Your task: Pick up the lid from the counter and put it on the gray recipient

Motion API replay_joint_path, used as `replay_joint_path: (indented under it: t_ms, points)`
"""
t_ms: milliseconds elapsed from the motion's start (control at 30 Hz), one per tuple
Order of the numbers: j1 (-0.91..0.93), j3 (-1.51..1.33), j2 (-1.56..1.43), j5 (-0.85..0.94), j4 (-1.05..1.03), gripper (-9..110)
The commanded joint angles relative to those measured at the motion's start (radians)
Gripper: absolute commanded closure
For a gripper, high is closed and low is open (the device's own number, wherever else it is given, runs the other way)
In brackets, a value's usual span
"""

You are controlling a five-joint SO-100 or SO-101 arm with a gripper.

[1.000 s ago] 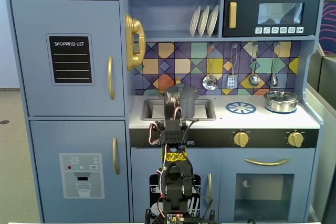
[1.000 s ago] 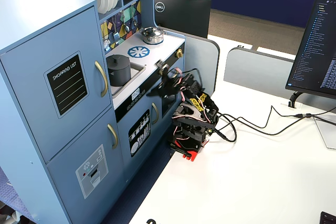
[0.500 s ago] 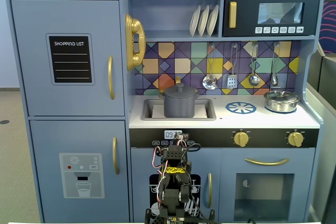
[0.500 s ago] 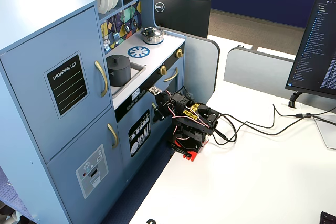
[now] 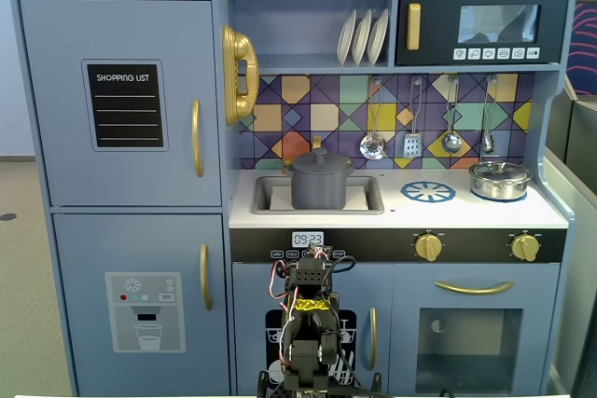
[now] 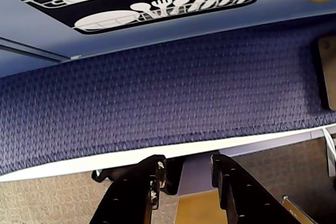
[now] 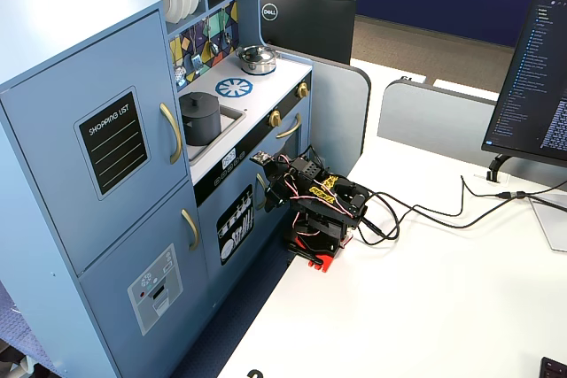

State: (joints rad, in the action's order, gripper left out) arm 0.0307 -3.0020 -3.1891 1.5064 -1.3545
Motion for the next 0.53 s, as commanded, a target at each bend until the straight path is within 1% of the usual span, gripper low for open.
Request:
replay_joint_path:
  t_ms: [0, 500]
  points:
    - [-0.003, 0.0, 0.011, 0.003, -0.175, 98]
    - [-0.003, 0.0, 0.011, 0.003, -0.175, 94]
